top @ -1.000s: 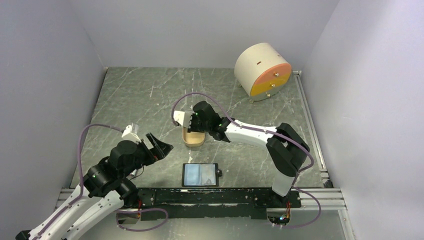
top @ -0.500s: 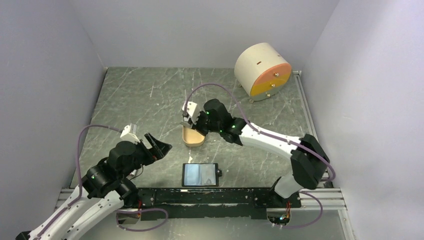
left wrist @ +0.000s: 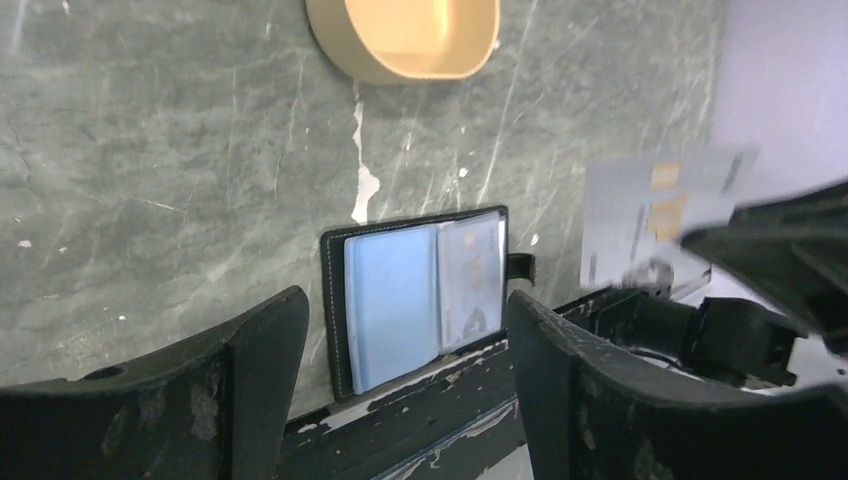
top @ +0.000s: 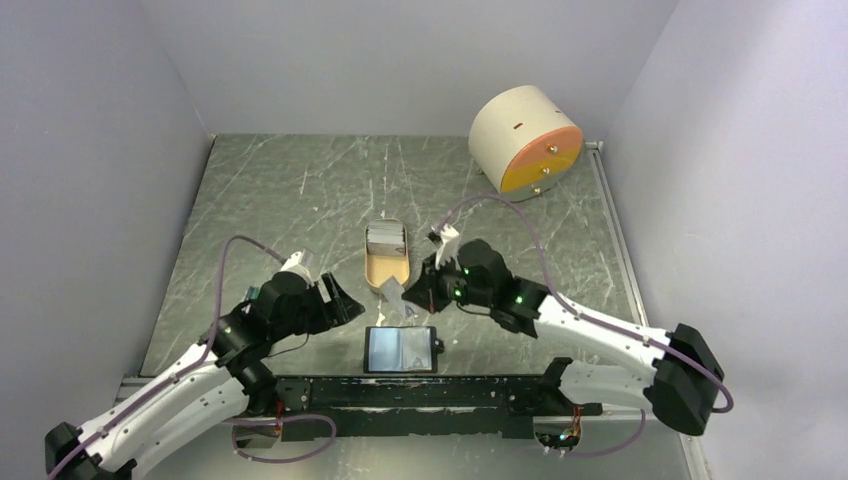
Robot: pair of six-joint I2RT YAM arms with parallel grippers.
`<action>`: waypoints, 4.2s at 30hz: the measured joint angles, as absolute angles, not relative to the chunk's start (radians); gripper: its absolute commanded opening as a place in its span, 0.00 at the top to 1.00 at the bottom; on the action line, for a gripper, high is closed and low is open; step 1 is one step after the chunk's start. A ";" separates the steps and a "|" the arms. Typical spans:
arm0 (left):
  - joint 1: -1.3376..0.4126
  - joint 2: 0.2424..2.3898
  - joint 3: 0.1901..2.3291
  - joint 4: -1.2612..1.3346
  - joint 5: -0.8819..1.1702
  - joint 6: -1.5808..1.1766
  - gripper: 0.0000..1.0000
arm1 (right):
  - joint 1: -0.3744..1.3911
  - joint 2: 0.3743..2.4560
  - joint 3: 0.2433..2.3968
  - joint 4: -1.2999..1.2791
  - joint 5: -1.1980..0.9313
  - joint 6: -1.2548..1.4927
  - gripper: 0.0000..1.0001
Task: Put the credit cards into the card holder
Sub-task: Pick up the credit card from the storage box, then insert the credit card into the card holder.
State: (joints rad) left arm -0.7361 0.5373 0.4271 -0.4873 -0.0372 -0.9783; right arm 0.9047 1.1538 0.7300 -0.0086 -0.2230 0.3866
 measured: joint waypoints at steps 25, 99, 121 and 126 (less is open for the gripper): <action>-0.736 0.857 0.252 -0.153 0.257 -0.970 0.51 | 1.113 0.993 0.275 0.243 0.059 1.127 1.00; -0.736 0.964 0.140 0.062 0.405 -1.011 0.70 | 1.173 1.332 0.062 0.823 0.155 1.273 0.97; -0.737 0.969 0.140 0.065 0.413 -1.018 0.71 | 1.173 1.353 0.082 0.791 0.146 1.282 0.73; -0.737 0.968 0.140 0.065 0.413 -1.018 0.71 | 1.174 1.341 0.126 0.704 0.142 1.278 0.67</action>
